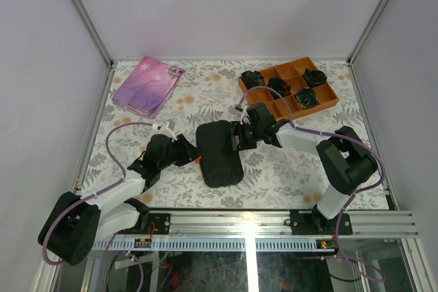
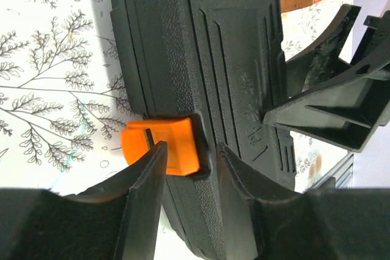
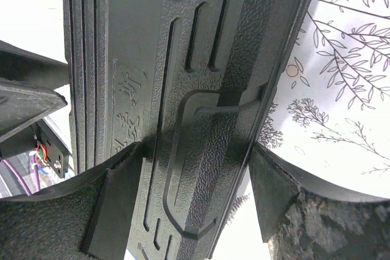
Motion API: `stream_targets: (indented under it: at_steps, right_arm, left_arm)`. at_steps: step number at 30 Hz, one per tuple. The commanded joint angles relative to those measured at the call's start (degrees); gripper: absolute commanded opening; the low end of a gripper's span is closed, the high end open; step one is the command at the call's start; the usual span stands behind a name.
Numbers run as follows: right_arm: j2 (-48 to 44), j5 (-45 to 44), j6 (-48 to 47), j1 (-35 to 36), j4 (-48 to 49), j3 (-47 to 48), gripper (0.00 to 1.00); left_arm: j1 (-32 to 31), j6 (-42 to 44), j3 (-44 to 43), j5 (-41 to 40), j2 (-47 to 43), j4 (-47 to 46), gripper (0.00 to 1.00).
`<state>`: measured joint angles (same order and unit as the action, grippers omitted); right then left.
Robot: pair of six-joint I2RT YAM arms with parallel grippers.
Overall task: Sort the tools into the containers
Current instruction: Close the storage box at the center of the board.
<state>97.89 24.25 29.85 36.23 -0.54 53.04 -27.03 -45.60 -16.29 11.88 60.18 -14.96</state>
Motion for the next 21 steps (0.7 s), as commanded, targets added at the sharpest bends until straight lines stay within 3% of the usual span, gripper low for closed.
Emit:
stream_targets:
  at_steps: [1,6,21]
  right_arm:
    - [5.1,-3.5,-3.9,1.3,-7.4,-2.8,0.26]
    - [5.2,-3.4,-3.8,1.3,-7.2,-2.9,0.25]
    - [5.4,-3.2,-3.9,1.3,-7.3,-3.0,0.25]
  left_arm:
    - [-0.7,0.3,-0.6,-1.3,0.6,1.5,0.37]
    - [-0.7,0.5,-0.6,-1.9,1.0,2.6,0.4]
    - [-0.7,0.0,-0.4,-3.2,3.1,3.2,0.62]
